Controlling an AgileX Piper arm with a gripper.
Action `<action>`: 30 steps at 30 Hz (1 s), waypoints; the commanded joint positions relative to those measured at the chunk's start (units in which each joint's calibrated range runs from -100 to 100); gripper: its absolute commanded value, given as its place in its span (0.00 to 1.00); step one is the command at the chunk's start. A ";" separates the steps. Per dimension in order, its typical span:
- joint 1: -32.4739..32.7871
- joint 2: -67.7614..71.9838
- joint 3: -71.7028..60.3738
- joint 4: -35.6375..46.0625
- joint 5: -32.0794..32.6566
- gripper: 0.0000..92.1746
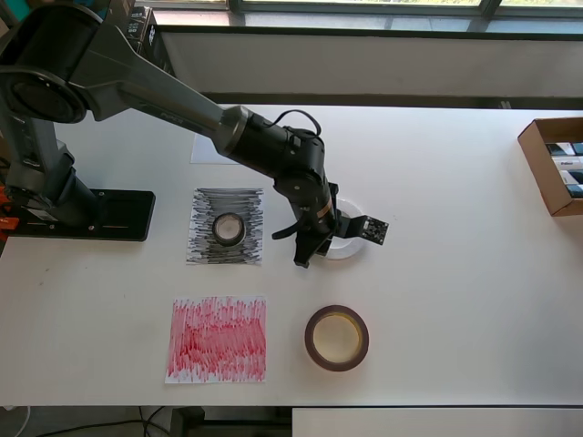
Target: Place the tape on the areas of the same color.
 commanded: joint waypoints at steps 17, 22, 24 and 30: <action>-0.63 -0.88 -0.15 0.07 -4.55 0.48; -1.50 -0.97 0.39 0.07 -4.47 0.48; -1.74 -0.97 0.30 0.07 -4.47 0.48; -2.21 -0.13 -0.15 0.07 -3.90 0.58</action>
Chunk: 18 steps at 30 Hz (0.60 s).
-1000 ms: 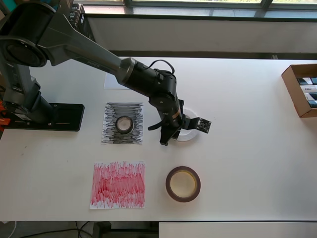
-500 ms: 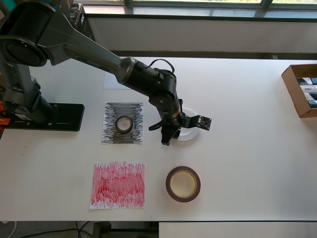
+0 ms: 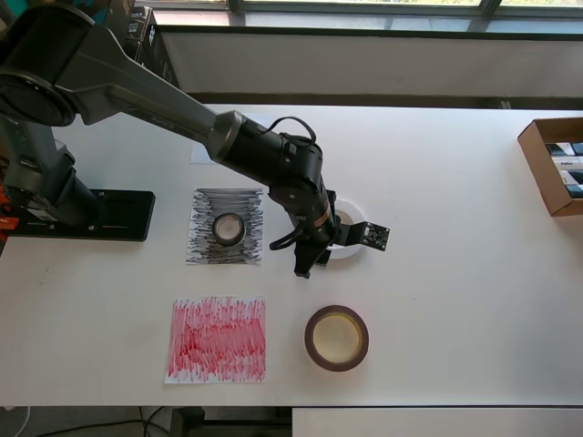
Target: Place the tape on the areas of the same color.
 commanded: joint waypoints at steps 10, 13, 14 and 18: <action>0.35 0.51 0.21 -2.11 0.62 0.60; 0.35 0.51 -0.15 -2.36 0.62 0.60; 0.35 0.51 -0.15 -2.36 0.62 0.60; 0.43 0.61 0.21 -2.36 0.62 0.60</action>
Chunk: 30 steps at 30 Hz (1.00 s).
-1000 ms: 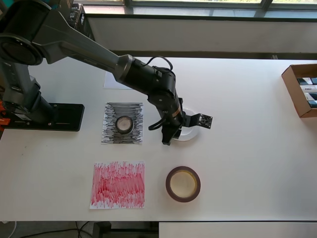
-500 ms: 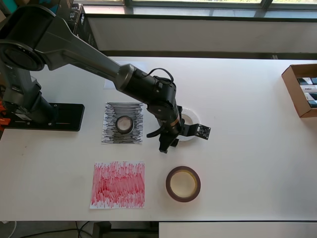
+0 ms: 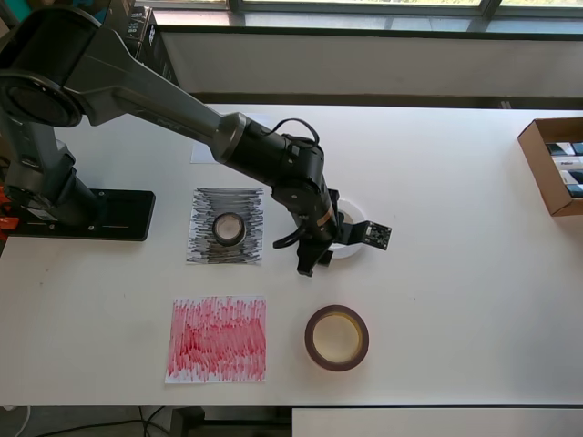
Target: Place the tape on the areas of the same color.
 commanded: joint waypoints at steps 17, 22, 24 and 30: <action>1.07 2.20 0.10 -1.67 1.86 0.60; 0.99 2.29 0.28 -1.67 2.02 0.60; 0.91 2.29 0.37 -1.67 2.02 0.60; 0.83 2.29 0.37 -1.59 2.02 0.45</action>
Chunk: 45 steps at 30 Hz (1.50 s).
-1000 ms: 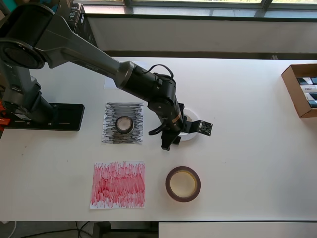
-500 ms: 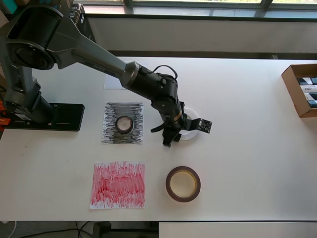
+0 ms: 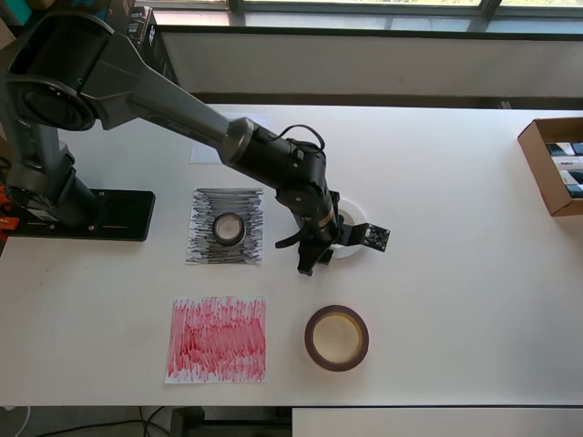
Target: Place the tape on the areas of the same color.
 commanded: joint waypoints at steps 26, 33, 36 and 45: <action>-0.07 -0.39 0.10 -0.13 0.25 0.29; 0.16 -1.23 -0.26 -0.13 0.08 0.29; 0.16 -2.35 -0.35 0.04 -0.08 0.29; 3.95 -9.56 0.37 0.55 0.08 0.29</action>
